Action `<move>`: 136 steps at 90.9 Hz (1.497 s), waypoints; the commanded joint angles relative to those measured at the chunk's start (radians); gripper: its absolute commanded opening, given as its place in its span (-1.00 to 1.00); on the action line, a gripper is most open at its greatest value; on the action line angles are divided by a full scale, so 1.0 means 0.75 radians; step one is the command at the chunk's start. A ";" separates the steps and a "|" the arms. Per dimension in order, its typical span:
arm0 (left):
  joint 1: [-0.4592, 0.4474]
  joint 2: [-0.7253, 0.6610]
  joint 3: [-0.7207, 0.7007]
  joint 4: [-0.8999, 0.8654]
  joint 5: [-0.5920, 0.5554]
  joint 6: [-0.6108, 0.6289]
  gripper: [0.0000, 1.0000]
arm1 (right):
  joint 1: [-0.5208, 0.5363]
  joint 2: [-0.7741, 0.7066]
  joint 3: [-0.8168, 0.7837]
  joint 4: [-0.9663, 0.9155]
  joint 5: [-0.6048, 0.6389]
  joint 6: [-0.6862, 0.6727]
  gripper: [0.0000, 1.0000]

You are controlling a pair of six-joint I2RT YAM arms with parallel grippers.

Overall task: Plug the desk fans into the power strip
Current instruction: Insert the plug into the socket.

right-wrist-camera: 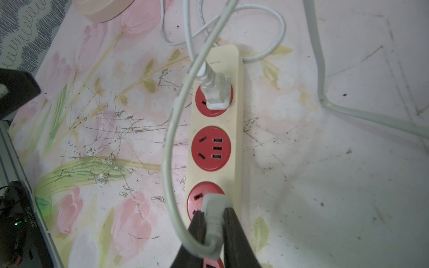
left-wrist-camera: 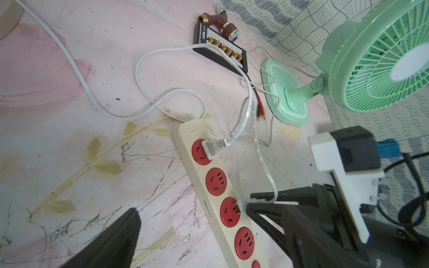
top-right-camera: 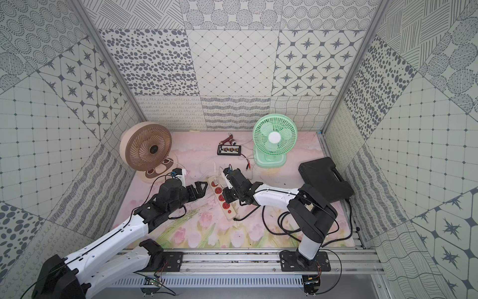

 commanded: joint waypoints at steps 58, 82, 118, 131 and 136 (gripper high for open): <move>0.004 -0.012 -0.010 0.020 -0.001 0.019 0.99 | 0.092 0.075 0.049 -0.103 0.206 -0.165 -1.00; 0.005 -0.010 -0.010 0.021 -0.001 0.019 0.99 | 0.120 0.092 0.060 -0.133 0.261 -0.185 -1.00; 0.004 -0.010 -0.010 0.023 -0.001 0.020 0.99 | 0.166 0.137 0.056 -0.164 0.329 -0.175 -1.00; 0.004 -0.009 -0.012 0.023 0.001 0.017 0.99 | 0.180 0.139 0.042 -0.167 0.346 -0.155 -1.00; 0.006 -0.008 -0.012 0.025 0.002 0.017 0.99 | 0.186 0.141 0.040 -0.169 0.352 -0.151 -1.00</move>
